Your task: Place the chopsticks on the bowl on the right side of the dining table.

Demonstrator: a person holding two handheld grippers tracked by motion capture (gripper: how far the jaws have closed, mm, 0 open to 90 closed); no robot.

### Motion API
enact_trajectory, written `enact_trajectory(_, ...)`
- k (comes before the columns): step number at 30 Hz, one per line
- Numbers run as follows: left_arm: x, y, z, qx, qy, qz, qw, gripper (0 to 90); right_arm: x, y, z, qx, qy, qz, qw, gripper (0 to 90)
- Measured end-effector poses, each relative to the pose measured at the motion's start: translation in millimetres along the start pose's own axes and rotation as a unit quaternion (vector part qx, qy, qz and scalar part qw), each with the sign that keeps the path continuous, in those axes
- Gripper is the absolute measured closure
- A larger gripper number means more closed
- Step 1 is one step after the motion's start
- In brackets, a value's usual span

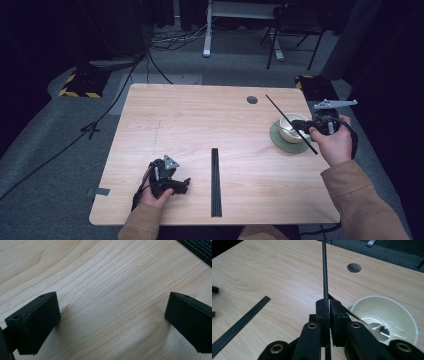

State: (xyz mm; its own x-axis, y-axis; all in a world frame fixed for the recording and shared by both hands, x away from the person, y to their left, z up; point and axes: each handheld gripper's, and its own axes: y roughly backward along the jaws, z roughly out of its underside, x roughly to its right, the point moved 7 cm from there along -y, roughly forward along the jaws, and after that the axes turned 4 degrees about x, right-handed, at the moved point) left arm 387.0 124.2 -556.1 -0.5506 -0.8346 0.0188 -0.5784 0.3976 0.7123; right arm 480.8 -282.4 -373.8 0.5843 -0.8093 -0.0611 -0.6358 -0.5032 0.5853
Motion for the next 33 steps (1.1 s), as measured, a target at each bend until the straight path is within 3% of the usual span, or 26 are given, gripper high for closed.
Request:
enact_trajectory(10, 0.0, -0.2, -0.1, 0.001, 0.000, -0.002, 1.0000, 0.3, 37.0, -13.2, 3.7, -0.012, -0.008, 0.032, 0.9994, 86.6)
enact_trajectory(18, 0.0, -0.2, -0.1, 0.001, 0.000, -0.001, 1.0000, 0.3, 62.9, -37.8, 15.0, -0.041, -0.019, 0.053, 0.9976, 86.5)
enact_trajectory(23, -0.1, -0.1, 0.0, 0.000, 0.000, -0.001, 1.0000, 0.3, 72.2, -50.2, 26.2, -0.055, -0.032, 0.054, 0.9965, 86.6)
enact_trajectory(33, 0.0, -0.2, -0.1, 0.001, 0.000, -0.002, 1.0000, 0.3, 80.7, -66.0, 37.4, -0.073, -0.035, 0.055, 0.9952, 86.5)
